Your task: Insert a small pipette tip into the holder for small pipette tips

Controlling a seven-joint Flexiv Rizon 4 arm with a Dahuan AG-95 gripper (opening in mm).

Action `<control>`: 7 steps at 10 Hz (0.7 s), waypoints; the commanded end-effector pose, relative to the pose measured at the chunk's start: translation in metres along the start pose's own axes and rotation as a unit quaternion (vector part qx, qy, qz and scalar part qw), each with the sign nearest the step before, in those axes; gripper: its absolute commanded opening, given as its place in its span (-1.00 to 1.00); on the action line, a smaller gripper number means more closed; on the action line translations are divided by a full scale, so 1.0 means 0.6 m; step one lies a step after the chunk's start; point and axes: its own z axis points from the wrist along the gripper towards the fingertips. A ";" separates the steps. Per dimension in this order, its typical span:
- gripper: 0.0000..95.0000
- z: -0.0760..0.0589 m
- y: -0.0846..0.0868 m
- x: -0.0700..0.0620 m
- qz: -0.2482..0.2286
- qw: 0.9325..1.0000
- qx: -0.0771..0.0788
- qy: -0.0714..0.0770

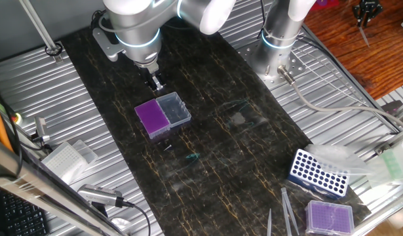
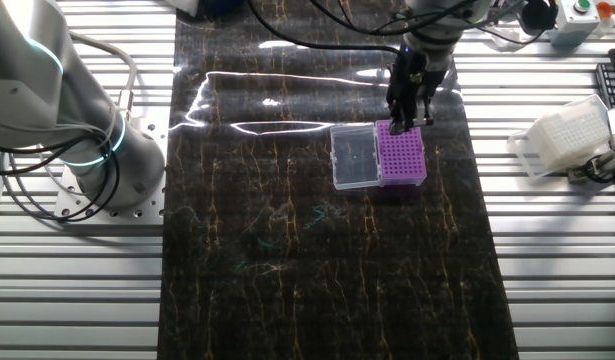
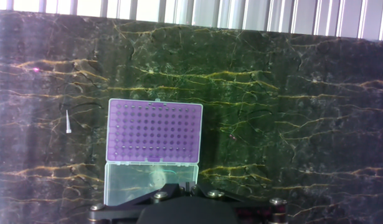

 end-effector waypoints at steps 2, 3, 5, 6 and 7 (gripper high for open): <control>-1.00 0.000 0.000 0.000 -0.001 1.000 0.000 0.000; -1.00 0.000 0.000 0.000 -0.001 1.000 0.000 0.000; -1.00 0.000 0.000 0.000 -0.001 1.000 0.000 -0.002; -1.00 0.000 0.000 0.000 -0.002 1.000 0.000 -0.003; -1.00 0.000 0.000 0.000 -0.002 1.000 0.000 -0.005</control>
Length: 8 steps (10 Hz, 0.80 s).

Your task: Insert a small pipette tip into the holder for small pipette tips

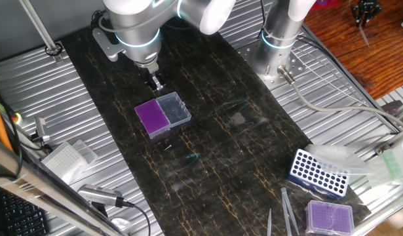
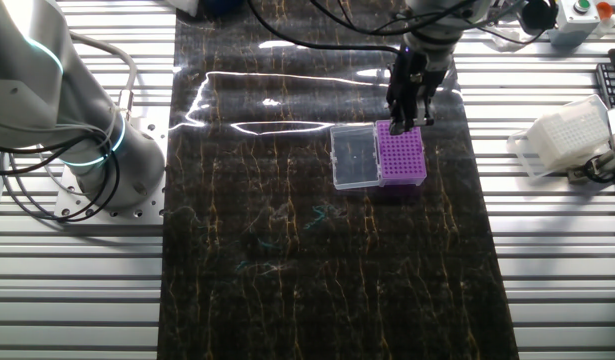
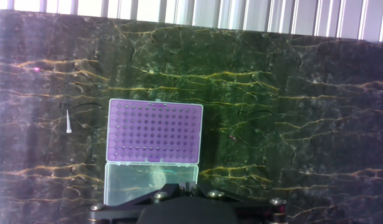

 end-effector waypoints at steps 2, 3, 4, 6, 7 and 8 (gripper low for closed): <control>-1.00 0.000 -0.001 0.000 -0.003 1.000 -0.004 -0.007; -1.00 0.000 -0.001 0.001 0.001 1.000 -0.005 -0.007; -1.00 0.000 -0.001 0.001 0.011 1.000 -0.006 -0.005; -1.00 0.000 -0.001 0.001 0.010 1.000 -0.028 -0.006; -1.00 -0.001 -0.002 0.002 0.000 0.999 -0.036 -0.006; -1.00 -0.006 -0.001 0.002 -0.002 0.998 -0.057 -0.006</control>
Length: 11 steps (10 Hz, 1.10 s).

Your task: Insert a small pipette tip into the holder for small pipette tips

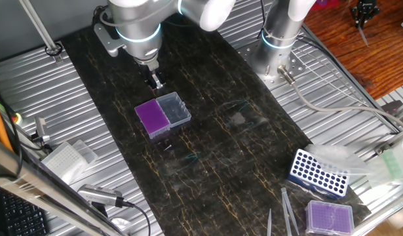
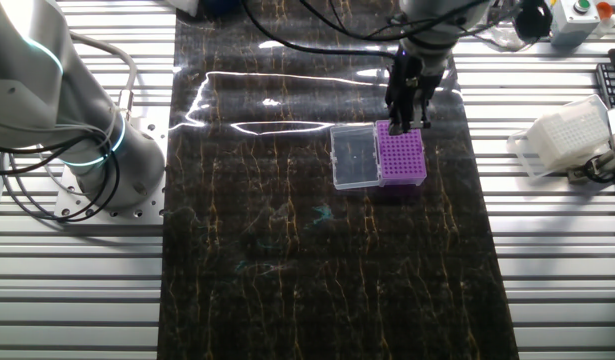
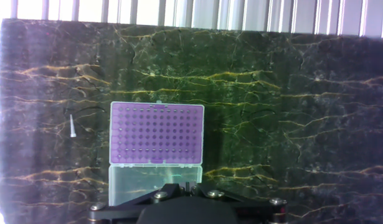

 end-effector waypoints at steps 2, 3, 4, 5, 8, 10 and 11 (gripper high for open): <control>-1.00 -0.035 0.013 -0.011 -0.046 0.998 -0.034 0.018; -1.00 -0.041 0.019 -0.015 -0.053 0.998 -0.034 0.019; -1.00 -0.051 0.031 -0.025 -0.073 0.997 -0.029 0.017; -1.00 -0.056 0.044 -0.036 -0.086 0.996 -0.025 0.010; -1.00 -0.056 0.089 -0.073 -0.084 0.996 -0.020 -0.010; -1.00 -0.056 0.100 -0.085 -0.060 0.998 -0.020 -0.022; -1.00 -0.056 0.102 -0.087 -0.053 0.998 -0.019 -0.021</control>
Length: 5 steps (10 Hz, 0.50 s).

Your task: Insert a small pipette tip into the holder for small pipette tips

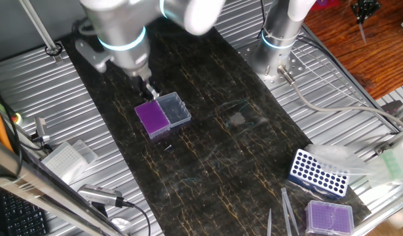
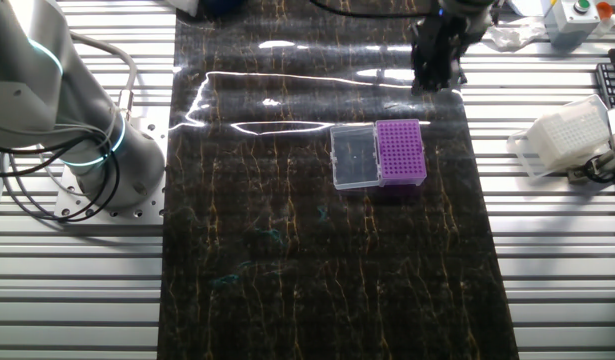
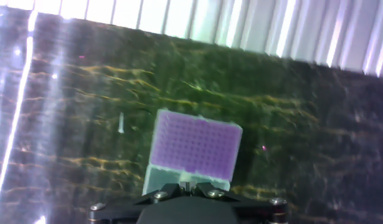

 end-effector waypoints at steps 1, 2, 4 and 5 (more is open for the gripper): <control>-1.00 -0.001 0.003 -0.005 0.061 0.998 -0.008 -0.008; -1.00 0.000 0.004 -0.005 0.074 0.997 -0.009 -0.004; -1.00 0.000 0.005 -0.007 0.091 0.996 -0.009 0.015; -1.00 -0.001 0.005 -0.007 0.105 0.994 -0.006 0.022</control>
